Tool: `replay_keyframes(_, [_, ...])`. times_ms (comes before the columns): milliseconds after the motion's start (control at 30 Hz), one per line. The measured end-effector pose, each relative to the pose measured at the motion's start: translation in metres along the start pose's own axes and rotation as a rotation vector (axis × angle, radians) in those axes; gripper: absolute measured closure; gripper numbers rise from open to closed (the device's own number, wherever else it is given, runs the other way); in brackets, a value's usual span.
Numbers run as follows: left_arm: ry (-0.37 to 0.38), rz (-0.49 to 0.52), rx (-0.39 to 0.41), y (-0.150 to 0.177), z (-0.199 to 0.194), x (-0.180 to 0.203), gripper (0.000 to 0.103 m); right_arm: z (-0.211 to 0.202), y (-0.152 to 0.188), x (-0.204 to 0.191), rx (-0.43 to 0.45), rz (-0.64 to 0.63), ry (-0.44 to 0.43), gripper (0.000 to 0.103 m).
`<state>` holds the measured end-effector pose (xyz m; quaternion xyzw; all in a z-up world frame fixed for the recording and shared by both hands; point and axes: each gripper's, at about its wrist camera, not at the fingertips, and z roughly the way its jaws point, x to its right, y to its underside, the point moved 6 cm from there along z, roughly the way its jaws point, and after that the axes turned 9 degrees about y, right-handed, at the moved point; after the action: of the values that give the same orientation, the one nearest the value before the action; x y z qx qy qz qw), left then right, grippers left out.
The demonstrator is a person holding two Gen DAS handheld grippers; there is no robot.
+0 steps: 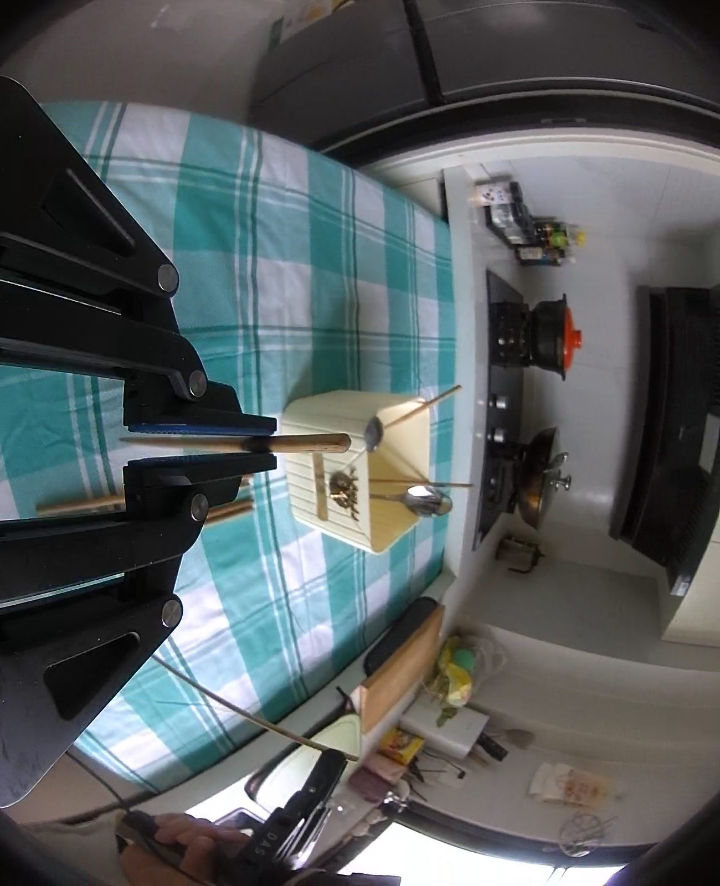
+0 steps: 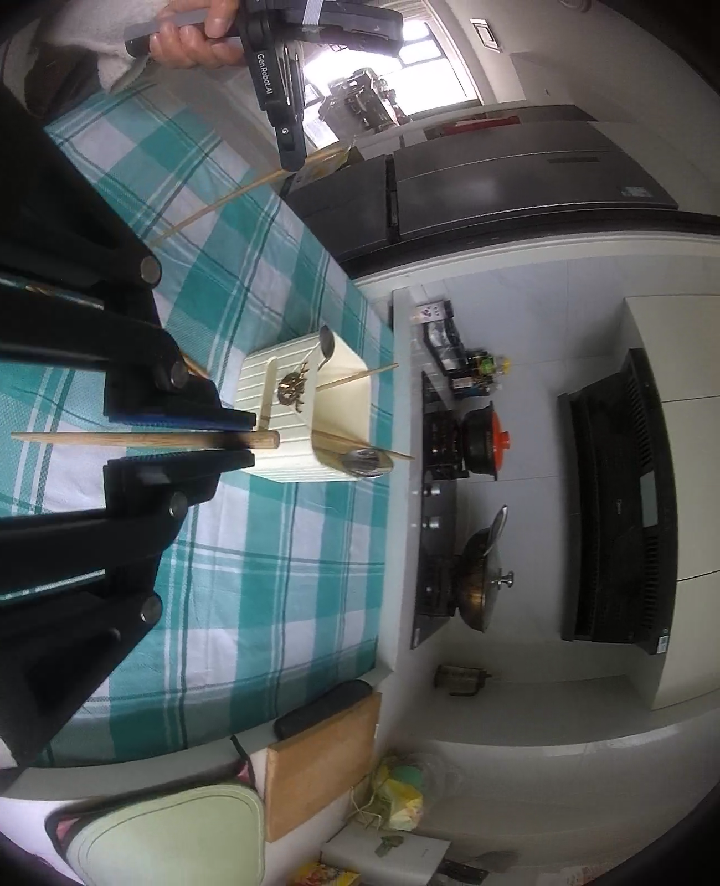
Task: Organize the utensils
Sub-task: 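Carry both chopsticks upright into the cream holder and open both tools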
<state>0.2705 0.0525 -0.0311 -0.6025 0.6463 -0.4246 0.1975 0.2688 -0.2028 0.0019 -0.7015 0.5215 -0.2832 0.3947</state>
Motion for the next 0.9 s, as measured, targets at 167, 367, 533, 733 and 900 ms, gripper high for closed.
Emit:
replay_keyframes(167, [0.019, 0.02, 0.049, -0.013, -0.017, 0.014, 0.099, -0.022, -0.02, -0.009, 0.112, -0.007, 0.017, 0.096])
replay_keyframes(367, [0.037, 0.028, 0.082, -0.03, -0.034, 0.019, 0.099, -0.032, -0.044, -0.009, 0.181, 0.014, -0.004, 0.096])
replay_keyframes(533, [0.041, 0.019, 0.092, -0.051, -0.035, 0.011, 0.099, -0.018, -0.058, -0.008, 0.161, 0.006, -0.009, 0.096])
replay_keyframes(733, [0.025, 0.016, 0.152, -0.1, -0.031, 0.005, 0.099, 0.007, -0.106, -0.006, 0.202, 0.019, -0.025, 0.096])
replay_keyframes(900, [-0.003, 0.037, 0.243, -0.156, -0.015, 0.002, 0.099, 0.038, -0.16, -0.009, 0.27, 0.05, -0.04, 0.096])
